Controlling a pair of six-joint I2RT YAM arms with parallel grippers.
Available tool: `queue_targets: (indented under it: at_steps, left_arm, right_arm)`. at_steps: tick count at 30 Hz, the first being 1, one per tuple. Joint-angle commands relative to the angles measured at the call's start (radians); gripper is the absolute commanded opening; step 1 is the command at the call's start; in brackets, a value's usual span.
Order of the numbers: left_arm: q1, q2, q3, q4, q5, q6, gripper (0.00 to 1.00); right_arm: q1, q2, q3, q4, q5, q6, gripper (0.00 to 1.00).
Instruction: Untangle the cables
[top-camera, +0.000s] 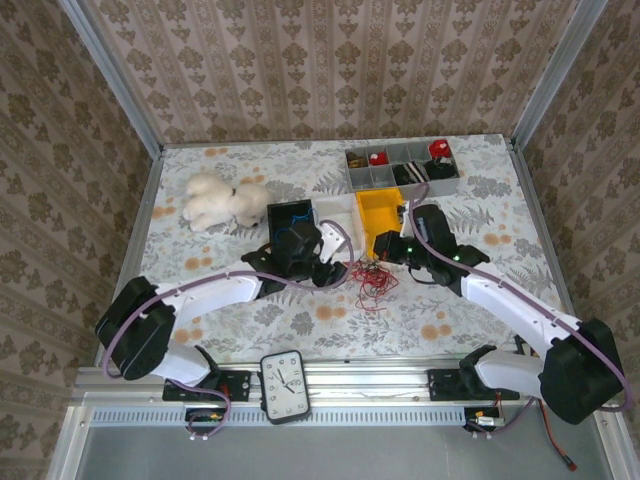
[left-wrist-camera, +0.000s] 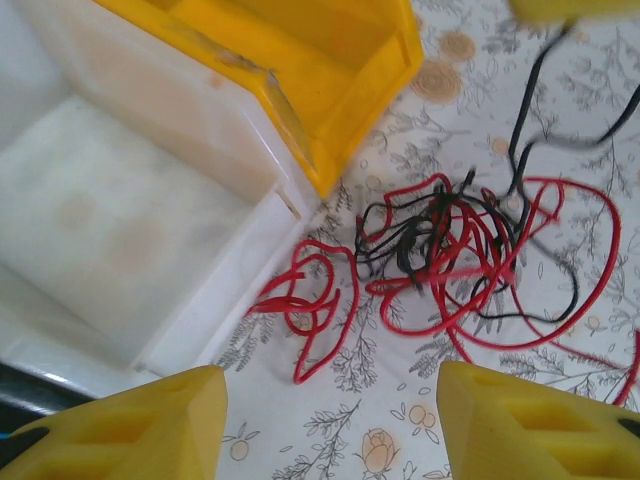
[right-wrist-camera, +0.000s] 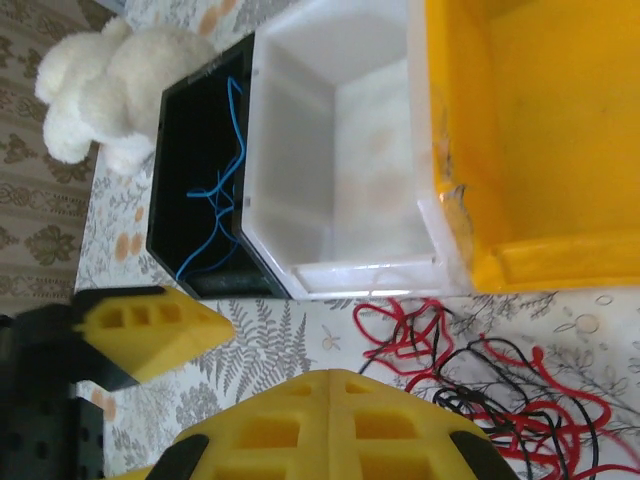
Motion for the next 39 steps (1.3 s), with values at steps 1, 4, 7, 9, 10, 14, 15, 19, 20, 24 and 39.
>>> queue_targets:
  at_steps: [1,4,7,9,10,14,15,19,20,24,39]
  left_arm:
    - [-0.027,0.061,0.044,0.014,0.046,0.063,0.57]
    - [-0.041,0.117,0.080,0.027,0.089,0.085,0.55]
    - [-0.050,0.158,0.101,0.048,0.149,0.097,0.54]
    - [-0.055,0.184,0.116,0.051,0.175,0.103,0.54]
    - [-0.059,0.198,0.126,0.050,0.185,0.105,0.54]
    - [-0.060,0.252,0.159,0.054,0.223,0.106,0.53]
    - [-0.059,0.266,0.169,0.056,0.232,0.106,0.53]
    - [-0.058,0.323,0.209,0.062,0.263,0.103,0.53]
    - [-0.059,0.336,0.218,0.063,0.267,0.102,0.53]
    - [-0.059,0.392,0.258,0.080,0.281,0.092,0.51]
    - [-0.059,0.527,0.349,0.112,0.308,0.073,0.47]
  right_arm:
    - [-0.013,-0.020,0.020,-0.047,0.044,-0.017,0.00]
    - [-0.016,-0.013,0.023,-0.056,0.045,0.002,0.00]
    - [-0.021,-0.006,0.030,-0.072,0.072,0.036,0.00]
    - [-0.027,-0.004,0.027,-0.062,0.084,0.069,0.00]
    - [-0.029,-0.004,0.027,-0.057,0.093,0.086,0.00]
    - [-0.049,0.002,0.023,-0.058,0.111,0.168,0.00]
    - [-0.054,0.003,0.021,-0.060,0.117,0.193,0.00]
    - [-0.069,0.005,0.005,-0.048,0.139,0.281,0.00]
    - [-0.072,0.005,-0.001,-0.043,0.139,0.297,0.00]
    - [-0.082,0.006,-0.022,-0.024,0.133,0.343,0.00]
    - [-0.100,-0.009,-0.035,-0.010,0.123,0.389,0.00]
